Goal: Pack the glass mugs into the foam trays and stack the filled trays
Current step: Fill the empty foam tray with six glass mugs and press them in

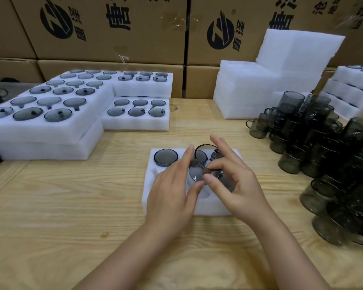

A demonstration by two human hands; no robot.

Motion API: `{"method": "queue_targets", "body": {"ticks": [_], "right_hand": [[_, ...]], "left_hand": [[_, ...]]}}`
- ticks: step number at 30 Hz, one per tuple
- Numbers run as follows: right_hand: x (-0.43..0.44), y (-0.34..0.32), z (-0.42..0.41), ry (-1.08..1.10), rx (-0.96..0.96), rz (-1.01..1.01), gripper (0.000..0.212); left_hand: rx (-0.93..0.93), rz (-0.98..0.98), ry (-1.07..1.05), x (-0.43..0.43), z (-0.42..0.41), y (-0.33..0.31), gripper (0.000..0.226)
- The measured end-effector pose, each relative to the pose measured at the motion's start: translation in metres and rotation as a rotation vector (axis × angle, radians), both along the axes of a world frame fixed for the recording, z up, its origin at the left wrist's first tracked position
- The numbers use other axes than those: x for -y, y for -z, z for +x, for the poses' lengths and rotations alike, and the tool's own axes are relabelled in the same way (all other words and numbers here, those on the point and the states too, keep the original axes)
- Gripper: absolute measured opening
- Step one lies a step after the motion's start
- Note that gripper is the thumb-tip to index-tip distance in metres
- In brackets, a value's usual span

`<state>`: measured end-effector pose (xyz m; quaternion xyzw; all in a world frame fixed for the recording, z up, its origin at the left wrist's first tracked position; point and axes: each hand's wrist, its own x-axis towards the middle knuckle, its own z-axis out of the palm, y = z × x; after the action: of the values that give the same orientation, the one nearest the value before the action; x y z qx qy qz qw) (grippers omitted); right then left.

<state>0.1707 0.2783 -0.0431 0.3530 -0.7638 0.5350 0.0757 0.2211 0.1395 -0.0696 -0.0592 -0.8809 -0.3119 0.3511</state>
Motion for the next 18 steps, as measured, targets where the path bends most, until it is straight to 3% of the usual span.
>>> {"method": "queue_targets", "body": {"ticks": [4, 6, 11, 14, 18], "right_hand": [[0.01, 0.002, 0.008, 0.115, 0.054, -0.01, 0.017], [0.014, 0.005, 0.009, 0.171, 0.081, -0.016, 0.015], [0.008, 0.006, 0.002, 0.137, 0.051, -0.068, 0.034], [0.006, 0.006, 0.0, 0.03, 0.067, 0.038, 0.028], [0.004, 0.006, -0.001, -0.049, 0.034, 0.192, 0.006]], "left_hand": [[-0.049, -0.11, -0.014, -0.003, 0.001, 0.002, 0.07], [-0.083, -0.141, -0.058, -0.004, 0.0, 0.002, 0.072], [-0.276, -0.355, -0.14, 0.008, -0.006, 0.0, 0.059], [-0.272, -0.397, -0.094, 0.017, -0.008, -0.002, 0.057], [-0.166, -0.381, 0.025, 0.022, -0.005, -0.002, 0.054]]}}
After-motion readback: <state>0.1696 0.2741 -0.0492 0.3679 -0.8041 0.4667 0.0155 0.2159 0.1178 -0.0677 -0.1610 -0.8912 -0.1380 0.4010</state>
